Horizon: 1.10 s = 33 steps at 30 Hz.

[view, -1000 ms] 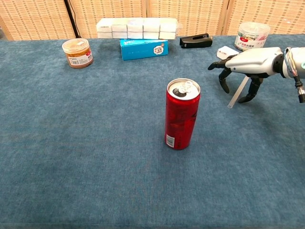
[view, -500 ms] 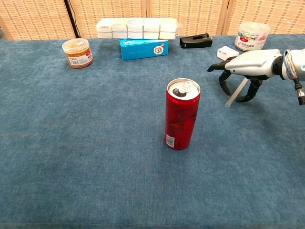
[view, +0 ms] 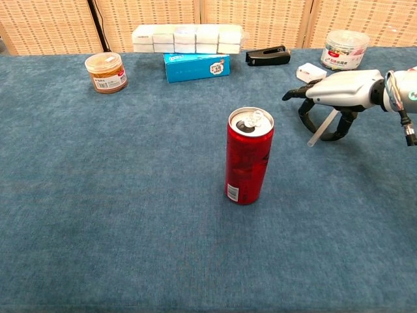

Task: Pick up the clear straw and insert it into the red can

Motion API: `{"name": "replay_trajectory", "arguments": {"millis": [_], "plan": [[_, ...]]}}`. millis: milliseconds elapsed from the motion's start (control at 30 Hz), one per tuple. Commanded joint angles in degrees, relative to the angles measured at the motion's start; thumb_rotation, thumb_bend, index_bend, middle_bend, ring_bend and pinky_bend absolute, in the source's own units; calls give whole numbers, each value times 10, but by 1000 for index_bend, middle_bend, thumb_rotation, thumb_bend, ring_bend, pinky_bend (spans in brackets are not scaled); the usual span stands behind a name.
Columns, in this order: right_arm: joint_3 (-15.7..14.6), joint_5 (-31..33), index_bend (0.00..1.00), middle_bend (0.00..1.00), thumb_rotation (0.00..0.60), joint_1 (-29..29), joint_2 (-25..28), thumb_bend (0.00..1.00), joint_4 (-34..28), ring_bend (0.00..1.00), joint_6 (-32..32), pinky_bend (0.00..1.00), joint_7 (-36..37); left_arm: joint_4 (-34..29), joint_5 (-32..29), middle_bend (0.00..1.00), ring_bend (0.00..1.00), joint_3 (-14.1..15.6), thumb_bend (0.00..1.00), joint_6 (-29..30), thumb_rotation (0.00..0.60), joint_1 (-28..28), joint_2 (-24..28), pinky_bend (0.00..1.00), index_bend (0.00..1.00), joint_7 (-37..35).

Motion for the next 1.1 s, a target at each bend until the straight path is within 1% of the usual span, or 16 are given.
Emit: {"name": "replay_trajectory", "arguments": {"millis": [33, 467, 667, 867, 1100], "plan": [[0, 1, 523, 0, 600, 0, -1, 405, 1, 0, 0, 0, -1, 0, 0, 0, 0, 0, 81, 0, 600, 0, 0, 0, 0, 0], [1, 2, 554, 0, 600, -3, -3, 421, 5, 0, 5, 0, 1, 0, 0, 0, 0, 0, 81, -1, 600, -1, 0, 0, 0, 0], [9, 5, 556, 0, 600, -7, 11, 426, -10, 0, 23, 0, 11, -1, 1, 0, 0, 1, 81, -3, 600, -2, 0, 0, 0, -1], [22, 15, 559, 0, 600, -16, 40, 439, -45, 0, 45, 0, 19, -1, 7, 0, 0, 4, 81, -3, 600, -1, 3, 0, 0, -6], [47, 44, 560, 0, 600, -36, 98, 471, -127, 0, 74, 0, 42, 1, 21, 0, 0, 9, 81, -3, 600, 0, 9, 0, 0, -24]]}}
